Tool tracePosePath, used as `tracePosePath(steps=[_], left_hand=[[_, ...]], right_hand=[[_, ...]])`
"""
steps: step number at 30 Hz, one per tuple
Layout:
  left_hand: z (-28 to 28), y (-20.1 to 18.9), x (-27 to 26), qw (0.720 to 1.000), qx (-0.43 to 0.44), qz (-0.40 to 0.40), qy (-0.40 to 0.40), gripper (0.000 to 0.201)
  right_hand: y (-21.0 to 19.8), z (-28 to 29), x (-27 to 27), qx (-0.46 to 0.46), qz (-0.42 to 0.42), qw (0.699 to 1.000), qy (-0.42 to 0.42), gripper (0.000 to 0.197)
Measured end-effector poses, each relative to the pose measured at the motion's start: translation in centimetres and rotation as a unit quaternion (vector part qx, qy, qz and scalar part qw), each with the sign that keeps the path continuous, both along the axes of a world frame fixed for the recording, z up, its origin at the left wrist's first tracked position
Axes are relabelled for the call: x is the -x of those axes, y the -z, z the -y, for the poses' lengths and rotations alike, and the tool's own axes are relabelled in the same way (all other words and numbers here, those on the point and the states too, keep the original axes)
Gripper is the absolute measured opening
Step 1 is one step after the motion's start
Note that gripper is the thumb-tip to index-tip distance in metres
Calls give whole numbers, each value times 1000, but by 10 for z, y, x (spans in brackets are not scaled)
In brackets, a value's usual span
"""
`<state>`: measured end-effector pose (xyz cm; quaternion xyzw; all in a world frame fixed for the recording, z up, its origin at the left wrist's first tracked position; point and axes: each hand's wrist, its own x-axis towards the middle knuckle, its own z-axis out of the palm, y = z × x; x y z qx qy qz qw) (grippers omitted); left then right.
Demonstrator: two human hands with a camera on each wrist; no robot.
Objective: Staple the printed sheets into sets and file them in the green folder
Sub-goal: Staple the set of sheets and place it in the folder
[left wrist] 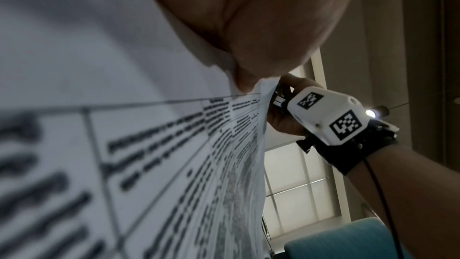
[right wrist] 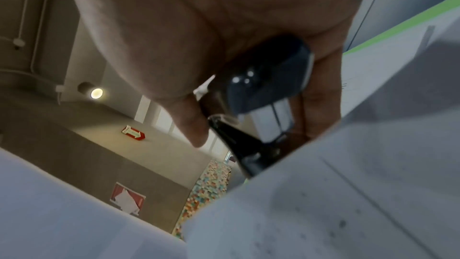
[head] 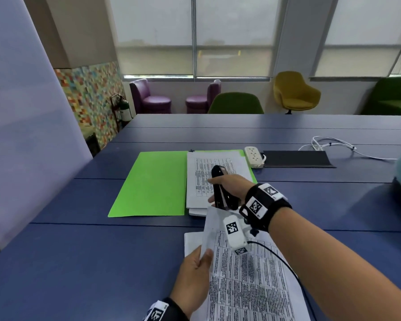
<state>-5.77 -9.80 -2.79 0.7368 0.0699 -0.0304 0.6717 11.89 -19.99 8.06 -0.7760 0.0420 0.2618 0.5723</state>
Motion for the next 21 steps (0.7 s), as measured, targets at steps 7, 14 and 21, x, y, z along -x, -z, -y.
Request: tracePosePath(steps=[7,14,21], left_hand=[[-1,4,0,1000,-13,1,0,30],[-2,9,-1,1000,-2,-1,1,30],[-2,6,1,1000,-15,11,11,29]], right_hand=[[-3,-3,15,46,42,996,-64,36],[10,-4,17,33,121,991,-40,19],[8,2,16,147,147,968,-141,24]])
